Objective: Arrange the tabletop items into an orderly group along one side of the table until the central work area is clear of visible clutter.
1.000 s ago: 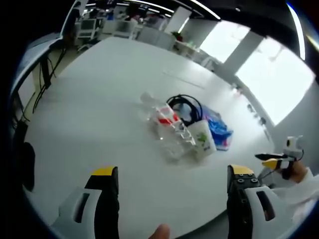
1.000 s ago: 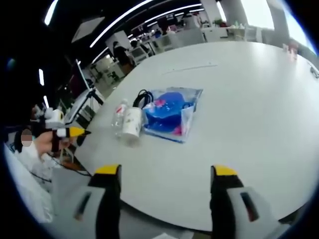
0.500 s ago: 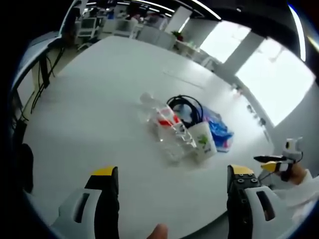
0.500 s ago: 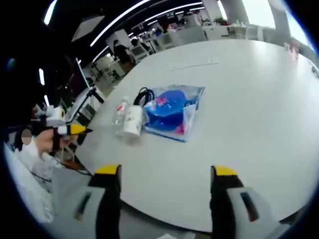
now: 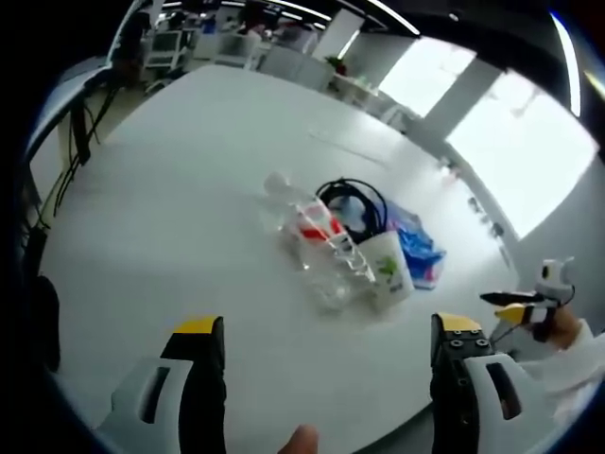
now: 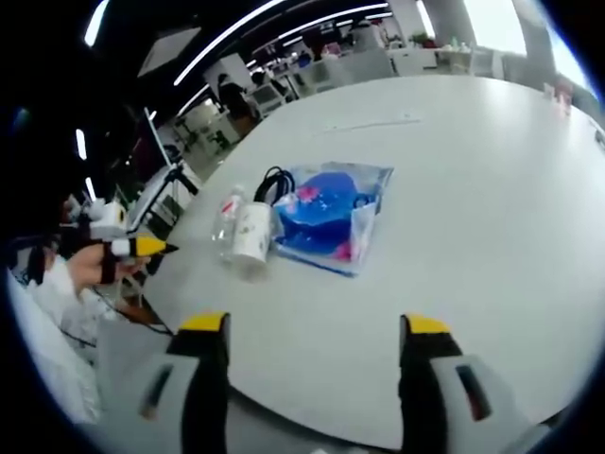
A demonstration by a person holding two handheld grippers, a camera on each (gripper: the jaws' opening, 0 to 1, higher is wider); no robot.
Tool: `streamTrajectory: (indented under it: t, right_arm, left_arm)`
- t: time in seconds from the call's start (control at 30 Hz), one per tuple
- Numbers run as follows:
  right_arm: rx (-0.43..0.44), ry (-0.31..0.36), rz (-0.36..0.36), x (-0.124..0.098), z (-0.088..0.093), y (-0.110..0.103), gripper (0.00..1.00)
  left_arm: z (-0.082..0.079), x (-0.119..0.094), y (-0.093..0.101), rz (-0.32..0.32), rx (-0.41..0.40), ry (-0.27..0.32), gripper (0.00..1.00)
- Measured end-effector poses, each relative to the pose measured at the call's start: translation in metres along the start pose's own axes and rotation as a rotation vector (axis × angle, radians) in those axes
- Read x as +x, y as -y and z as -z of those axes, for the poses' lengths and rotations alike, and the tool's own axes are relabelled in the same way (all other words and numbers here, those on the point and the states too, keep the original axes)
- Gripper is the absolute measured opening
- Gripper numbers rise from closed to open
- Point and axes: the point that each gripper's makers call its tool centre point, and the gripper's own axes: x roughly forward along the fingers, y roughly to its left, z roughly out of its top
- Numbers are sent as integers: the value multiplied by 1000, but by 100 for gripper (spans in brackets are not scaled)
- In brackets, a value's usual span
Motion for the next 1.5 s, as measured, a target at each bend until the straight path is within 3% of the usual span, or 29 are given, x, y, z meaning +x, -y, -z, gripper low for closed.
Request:
streamTrajectory:
  t: [0.73,1.5]
  right_arm:
    - [-6,-29,-20,16,-2,-1,71]
    - [1,-40,-30,22,-4,0,71]
  left_arm:
    - [-6,14,-4,4,-25,-16,86]
    - [-35,31,0,15,-43,0,85]
